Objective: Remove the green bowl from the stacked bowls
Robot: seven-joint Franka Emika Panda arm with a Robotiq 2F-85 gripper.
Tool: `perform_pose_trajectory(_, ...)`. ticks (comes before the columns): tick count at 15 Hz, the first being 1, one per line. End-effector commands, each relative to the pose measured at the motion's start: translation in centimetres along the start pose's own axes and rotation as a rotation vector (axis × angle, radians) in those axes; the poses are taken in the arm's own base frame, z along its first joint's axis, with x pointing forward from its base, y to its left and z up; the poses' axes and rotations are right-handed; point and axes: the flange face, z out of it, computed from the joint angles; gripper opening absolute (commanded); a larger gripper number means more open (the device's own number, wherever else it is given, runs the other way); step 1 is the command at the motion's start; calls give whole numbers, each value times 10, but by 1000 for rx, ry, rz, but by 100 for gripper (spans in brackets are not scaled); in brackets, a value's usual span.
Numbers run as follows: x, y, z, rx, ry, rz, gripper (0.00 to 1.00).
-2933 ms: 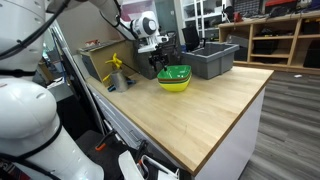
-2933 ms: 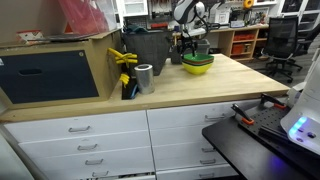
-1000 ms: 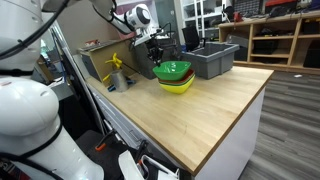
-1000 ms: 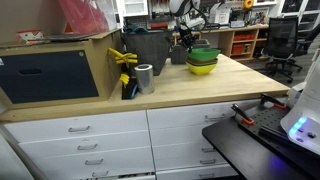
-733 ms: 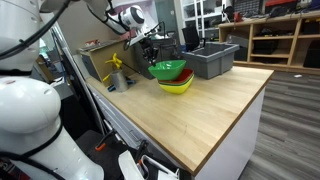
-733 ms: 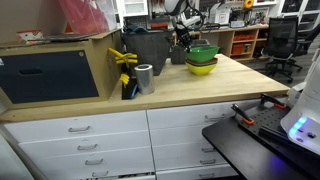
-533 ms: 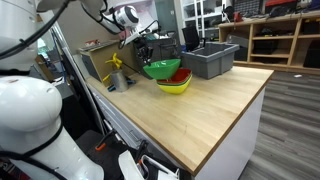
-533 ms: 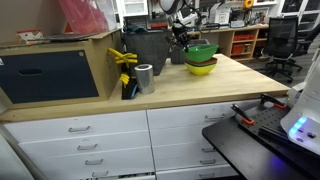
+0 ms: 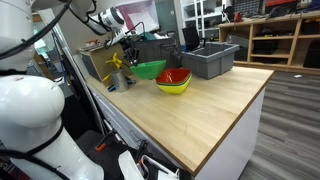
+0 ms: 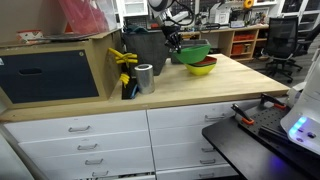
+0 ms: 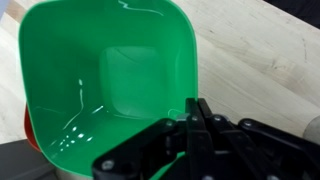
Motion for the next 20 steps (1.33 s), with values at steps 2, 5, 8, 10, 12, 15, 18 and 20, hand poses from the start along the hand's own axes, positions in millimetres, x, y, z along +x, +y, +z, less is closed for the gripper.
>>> perform_pose_trajectory(2,-12,-29,3,-21,-24,-46,1)
perform_pose_trajectory(5,-33,-32,-9,-19,-45,-86,1)
perform_pose_trajectory(8,-41,-34,-5,-19,-70,-94,1)
perform_pose_trajectory(10,-47,-33,-4,-21,-82,-86,1)
perform_pose_trajectory(12,-52,-35,3,-10,-93,-79,1)
perform_pose_trajectory(15,-60,-39,18,52,-120,-84,1)
perform_pose_trajectory(18,-60,-49,39,130,-112,-84,1)
perform_pose_trajectory(20,-59,-54,53,169,-78,-72,1)
